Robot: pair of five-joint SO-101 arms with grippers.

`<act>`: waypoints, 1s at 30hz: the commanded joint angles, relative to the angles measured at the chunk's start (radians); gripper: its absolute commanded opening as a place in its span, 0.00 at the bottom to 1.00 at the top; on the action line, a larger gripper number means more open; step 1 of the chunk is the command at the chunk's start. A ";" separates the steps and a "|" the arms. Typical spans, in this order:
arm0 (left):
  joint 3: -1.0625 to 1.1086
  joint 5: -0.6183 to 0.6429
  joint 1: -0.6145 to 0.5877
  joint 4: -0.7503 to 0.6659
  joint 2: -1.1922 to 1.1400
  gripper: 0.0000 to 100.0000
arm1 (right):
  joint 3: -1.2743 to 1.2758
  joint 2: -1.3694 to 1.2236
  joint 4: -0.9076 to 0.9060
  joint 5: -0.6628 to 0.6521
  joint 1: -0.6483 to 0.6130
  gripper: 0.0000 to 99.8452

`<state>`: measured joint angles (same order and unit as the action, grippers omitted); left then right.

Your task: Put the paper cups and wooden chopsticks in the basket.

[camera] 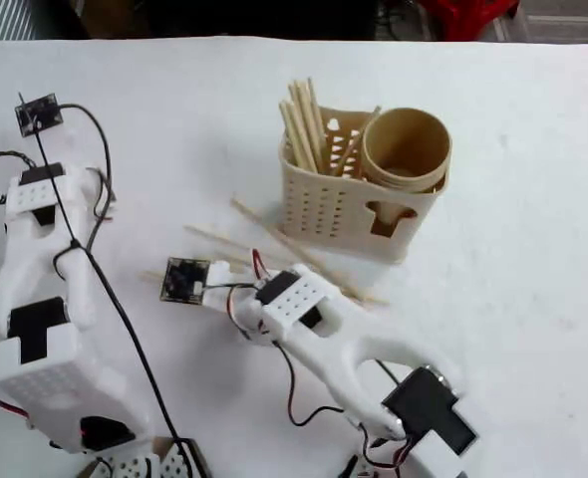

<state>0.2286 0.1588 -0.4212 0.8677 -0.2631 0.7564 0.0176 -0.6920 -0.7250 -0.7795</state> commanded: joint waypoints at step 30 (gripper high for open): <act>-0.005 -0.012 -0.008 -0.017 0.005 0.07 | -0.028 0.085 0.002 0.060 0.076 0.11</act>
<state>0.2286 0.1588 -0.4212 0.8677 -0.2631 0.7411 0.1143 -0.7196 -0.6651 -0.7119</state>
